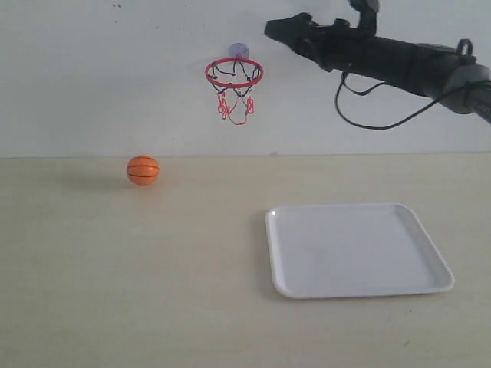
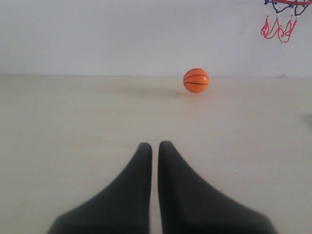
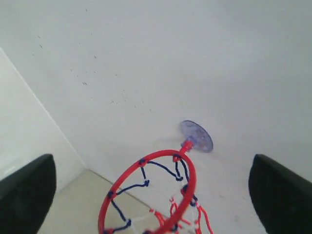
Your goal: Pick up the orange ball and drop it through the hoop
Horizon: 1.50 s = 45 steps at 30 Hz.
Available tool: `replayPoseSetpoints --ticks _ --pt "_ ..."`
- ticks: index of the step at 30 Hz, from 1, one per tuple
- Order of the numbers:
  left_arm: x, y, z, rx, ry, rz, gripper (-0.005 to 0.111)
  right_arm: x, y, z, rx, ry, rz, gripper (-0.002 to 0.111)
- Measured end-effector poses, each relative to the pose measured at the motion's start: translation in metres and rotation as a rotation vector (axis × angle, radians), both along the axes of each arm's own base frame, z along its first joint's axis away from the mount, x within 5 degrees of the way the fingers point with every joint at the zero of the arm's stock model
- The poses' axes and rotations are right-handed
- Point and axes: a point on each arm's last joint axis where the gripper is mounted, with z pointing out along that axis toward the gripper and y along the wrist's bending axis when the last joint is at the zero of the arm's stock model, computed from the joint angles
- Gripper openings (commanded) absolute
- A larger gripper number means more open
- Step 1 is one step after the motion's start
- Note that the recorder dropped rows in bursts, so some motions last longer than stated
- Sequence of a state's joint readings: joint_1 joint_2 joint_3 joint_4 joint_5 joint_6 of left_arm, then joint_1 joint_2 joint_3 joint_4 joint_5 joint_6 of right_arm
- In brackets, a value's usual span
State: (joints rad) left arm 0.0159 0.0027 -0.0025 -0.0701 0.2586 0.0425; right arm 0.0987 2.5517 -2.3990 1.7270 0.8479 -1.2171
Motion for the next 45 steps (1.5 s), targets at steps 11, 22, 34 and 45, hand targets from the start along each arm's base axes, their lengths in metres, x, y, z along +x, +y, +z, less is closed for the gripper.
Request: replayPoseSetpoints --ticks 11,22,34,45 --pt "0.000 0.000 0.000 0.000 0.000 0.000 0.004 -0.012 -0.147 0.004 0.233 0.265 0.087 0.029" --pt "0.000 0.000 0.000 0.000 0.000 0.000 0.004 -0.014 -0.164 0.004 0.396 0.501 0.089 0.000" --pt "0.000 0.000 0.000 0.000 0.000 0.000 0.004 -0.063 -0.158 0.089 -0.093 0.448 -0.052 0.000" --pt "0.000 0.000 0.000 0.000 0.000 0.000 0.004 -0.197 -0.132 0.078 -0.307 0.574 0.002 0.000"
